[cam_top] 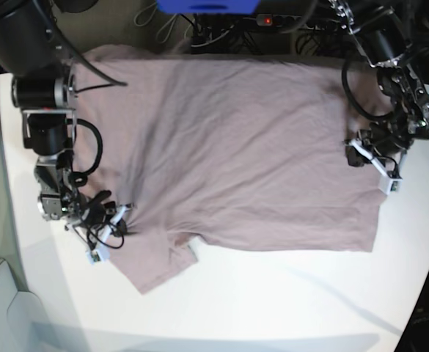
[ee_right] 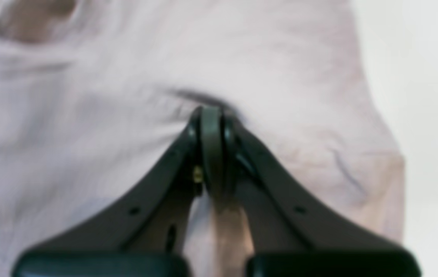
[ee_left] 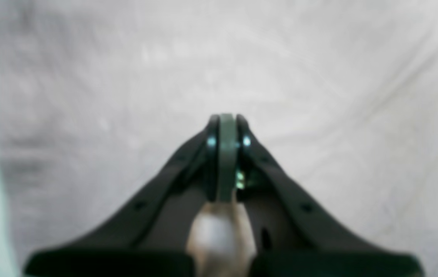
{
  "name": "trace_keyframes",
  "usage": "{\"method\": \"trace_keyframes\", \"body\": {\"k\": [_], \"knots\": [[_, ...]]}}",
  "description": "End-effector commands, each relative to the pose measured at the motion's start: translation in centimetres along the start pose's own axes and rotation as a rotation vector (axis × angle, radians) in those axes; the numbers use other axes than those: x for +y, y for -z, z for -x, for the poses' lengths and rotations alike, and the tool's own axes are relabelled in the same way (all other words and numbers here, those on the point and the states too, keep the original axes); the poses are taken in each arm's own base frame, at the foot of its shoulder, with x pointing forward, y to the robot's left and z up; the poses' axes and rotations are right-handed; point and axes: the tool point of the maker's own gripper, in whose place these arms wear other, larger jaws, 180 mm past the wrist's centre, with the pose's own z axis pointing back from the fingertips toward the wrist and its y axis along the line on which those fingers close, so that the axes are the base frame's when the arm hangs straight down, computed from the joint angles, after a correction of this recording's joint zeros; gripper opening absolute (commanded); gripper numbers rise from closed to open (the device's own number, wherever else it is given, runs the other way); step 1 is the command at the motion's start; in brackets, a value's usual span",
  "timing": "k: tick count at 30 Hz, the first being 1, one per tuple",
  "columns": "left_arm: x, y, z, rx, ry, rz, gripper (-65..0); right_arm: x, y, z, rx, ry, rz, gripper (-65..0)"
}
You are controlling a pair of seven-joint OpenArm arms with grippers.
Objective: Layout the t-shirt on the table in an organized manner, then fold the t-shirt properly
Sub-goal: 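Drag the hem back with the right gripper to straighten the shirt body, then pull the shirt edges outward with both grippers to flatten it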
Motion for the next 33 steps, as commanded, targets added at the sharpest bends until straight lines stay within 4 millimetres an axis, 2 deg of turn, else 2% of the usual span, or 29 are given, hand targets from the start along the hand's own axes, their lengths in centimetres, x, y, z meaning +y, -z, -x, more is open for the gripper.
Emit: {"method": "trace_keyframes", "body": {"k": [1,3,6,8,10,11,13,15,18,22,25,28,33], "knots": [[0.2,-0.5,-2.9,-0.071,0.021,-0.003,-64.7,-1.8,-0.4,-3.8,-0.086,0.000,0.056,-65.0],[0.1,-0.7,-4.5,-0.109,0.023,-0.001,-64.7,-3.0,-0.8,-6.4,-0.157,0.010,0.093,-65.0],[0.3,-1.7,-5.6,-0.130,0.028,-0.011,-64.7,-4.5,-2.5,-9.5,-0.234,-0.029,0.128,-65.0],[0.8,-3.0,-6.0,-0.152,0.017,-0.024,-64.7,-5.3,-3.6,-10.3,-0.230,-0.066,0.152,-65.0],[1.4,-4.0,-6.0,-0.146,0.018,-0.046,-64.7,-5.5,-4.3,-9.3,-0.171,-0.093,0.170,-65.0],[1.6,-4.4,-5.2,-0.124,0.021,-0.058,-64.7,-5.3,-4.7,-9.0,-0.141,-0.114,0.176,-65.0],[2.0,-5.1,-3.9,-0.083,0.035,-0.082,-64.7,-4.4,-5.6,-6.6,-0.055,-0.160,0.185,-65.0],[2.9,-5.8,-2.0,-0.033,0.055,-0.109,-64.7,-2.7,-6.9,-4.3,-0.002,-0.216,0.190,-65.0],[3.8,-6.3,0.2,0.021,0.056,-0.126,-64.7,1.0,-9.5,-1.9,-0.006,-0.298,0.176,-65.0],[4.3,-6.5,0.8,0.028,0.055,-0.140,-64.7,4.9,-11.5,1.2,0.027,-0.328,0.143,-65.0],[5.2,-5.5,1.9,0.047,0.038,-0.158,-64.7,5.9,-11.5,3.9,0.081,-0.307,0.118,-65.0],[5.7,-4.0,2.8,0.064,-0.007,-0.147,-64.7,6.8,-10.6,6.7,0.137,-0.265,0.085,-65.0],[6.0,-1.9,3.6,0.084,-0.064,-0.124,-64.7,5.3,-7.8,8.6,0.171,-0.199,0.066,-65.0]]}}
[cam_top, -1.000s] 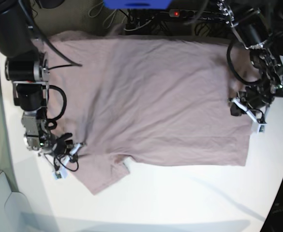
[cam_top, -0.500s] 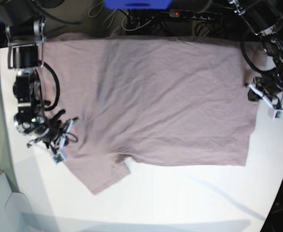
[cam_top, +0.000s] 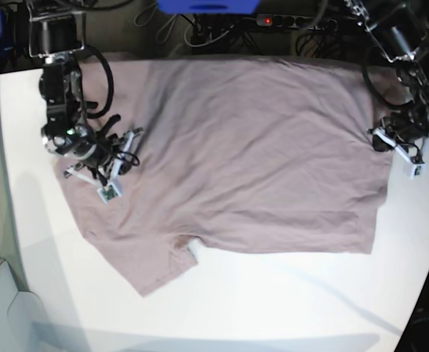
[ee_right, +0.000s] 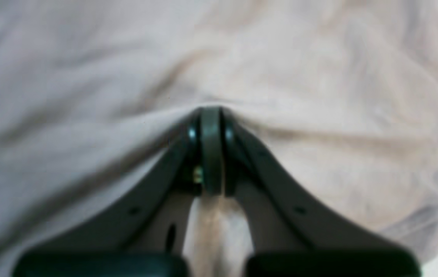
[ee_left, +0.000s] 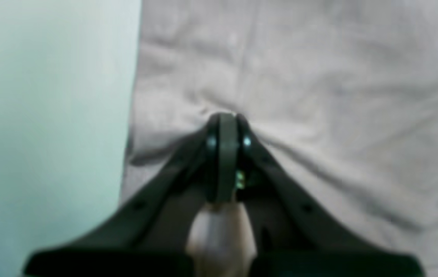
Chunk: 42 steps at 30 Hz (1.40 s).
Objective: Layout the t-shirt on the table in an organized manner, then fold the t-shirt properly
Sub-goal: 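Pull the shirt edges outward with both grippers to flatten it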
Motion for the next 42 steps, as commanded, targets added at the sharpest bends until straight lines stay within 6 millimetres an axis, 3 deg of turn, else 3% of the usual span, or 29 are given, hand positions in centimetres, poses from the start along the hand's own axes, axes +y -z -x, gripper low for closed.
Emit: {"method": "trace_keyframes", "body": {"k": [1,3,5,10,12,17,22,30,34,37,42], "knots": [[0.6,0.0,0.4,0.035,0.013,-0.022,-64.7,-1.4,0.3,0.5,0.040,-0.008,0.025,-65.0],[0.5,0.6,0.4,0.034,0.000,-0.014,-64.7,-2.1,1.5,0.6,0.048,0.019,0.020,-65.0],[-0.8,1.7,0.1,0.041,0.019,0.024,-64.7,-3.9,2.3,0.6,0.046,0.037,0.034,-65.0],[-4.3,3.5,-1.8,0.024,0.093,0.094,-64.7,-7.4,4.2,-2.4,-0.019,0.099,0.054,-65.0],[-5.6,4.0,-3.1,-0.002,0.101,0.117,-64.7,-9.2,4.4,-3.3,-0.034,0.121,0.071,-65.0],[-7.1,4.5,-6.3,-0.053,0.096,0.147,-64.7,-11.4,4.8,-7.2,-0.110,0.160,0.084,-65.0],[-6.8,4.4,-6.9,-0.056,0.097,0.143,-64.7,-13.0,3.6,-8.4,-0.148,0.140,0.117,-65.0],[-2.6,2.9,-5.8,-0.028,0.112,0.066,-64.7,-12.6,-0.2,-8.3,-0.245,0.027,0.172,-65.0],[-1.9,2.4,-6.3,-0.031,0.123,0.051,-64.7,-12.7,-3.4,-8.0,-0.259,0.016,0.229,-65.0],[-2.0,1.8,-7.3,-0.044,0.149,0.038,-64.7,-10.7,-4.9,-7.9,-0.257,-0.007,0.232,-65.0],[-0.8,-0.6,-9.0,-0.063,0.181,-0.023,-64.7,-8.0,-6.9,-4.9,-0.201,-0.041,0.230,-65.0]]}}
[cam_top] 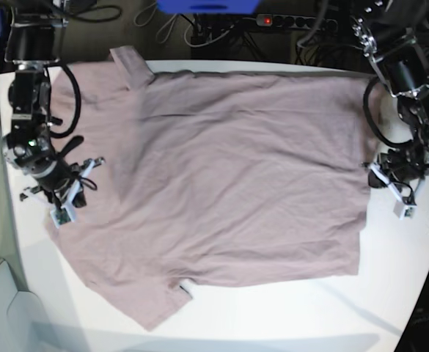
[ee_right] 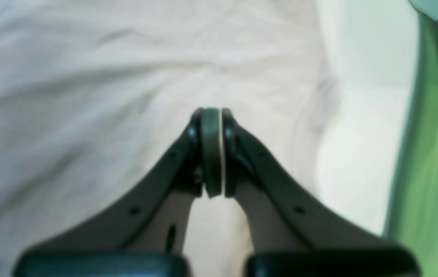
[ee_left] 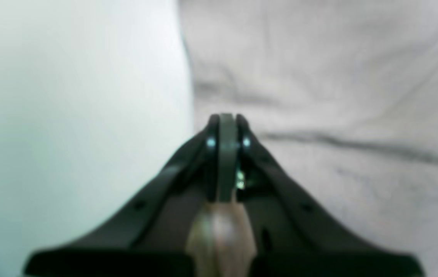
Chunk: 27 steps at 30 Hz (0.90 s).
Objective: Layout the t-shirt on the table in an organized manner, then fold the t-shirt properly
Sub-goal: 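Pull the shirt edges outward with both grippers to flatten it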
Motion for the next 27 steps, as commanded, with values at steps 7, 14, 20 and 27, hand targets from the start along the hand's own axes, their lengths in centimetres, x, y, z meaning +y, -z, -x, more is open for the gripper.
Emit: {"method": "trace_keyframes", "body": {"k": [7,14,20,27], "knots": [[-0.1,-2.4,1.9,0.072,-0.004,-0.059,-64.7,1.6,-1.9,2.4,0.027,-0.013,-0.016,-65.0],[-1.7,-1.0,7.0,0.088,-0.059,-0.010,-64.7,2.6,-2.5,4.8,0.075,-0.007,-0.036,-65.0],[-1.6,0.8,9.3,0.098,-0.138,0.029,-64.7,2.4,-2.6,5.2,0.081,0.015,-0.024,-65.0],[-1.8,1.7,8.7,0.090,-0.135,0.050,-64.7,2.7,-2.6,5.8,0.095,0.020,-0.033,-65.0]]}}
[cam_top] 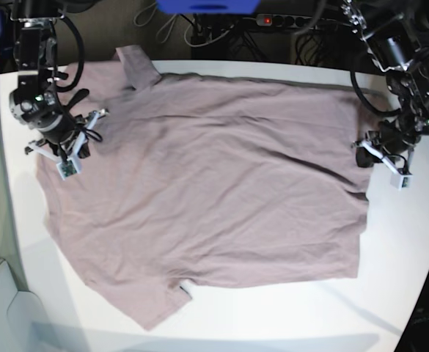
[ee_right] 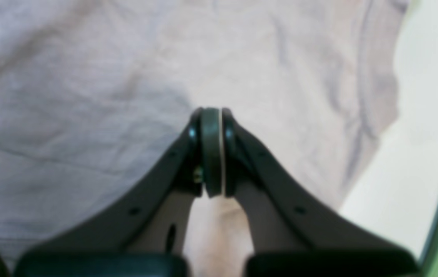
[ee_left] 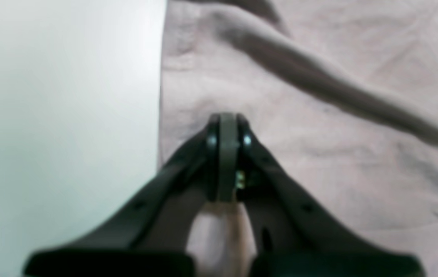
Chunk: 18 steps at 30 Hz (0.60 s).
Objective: Layout the t-shirt on the table in an organized manner, then fold the t-shirt properly
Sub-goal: 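Pull the shirt edges outward with both grippers to flatten it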
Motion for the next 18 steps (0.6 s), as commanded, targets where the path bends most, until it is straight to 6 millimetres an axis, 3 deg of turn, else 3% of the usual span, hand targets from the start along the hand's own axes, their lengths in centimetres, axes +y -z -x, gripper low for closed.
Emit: {"method": "trace_keyframes", "body": {"k": [1,9,18], "knots": [[0.9,-0.2,2.4,0.121,0.026,-0.047,-64.7,-0.5,-0.2,-0.7,-0.028,-0.007,0.009,-65.0],[3.7,-1.7,1.3,0.118,0.053,-0.100,-64.7,-0.7,1.5,0.9,0.025,0.031,-0.005,-65.0],[4.8,-2.4,0.7,0.111,0.068,-0.124,-64.7,0.6,1.8,0.4,0.010,0.050,-0.025,-65.0]]}}
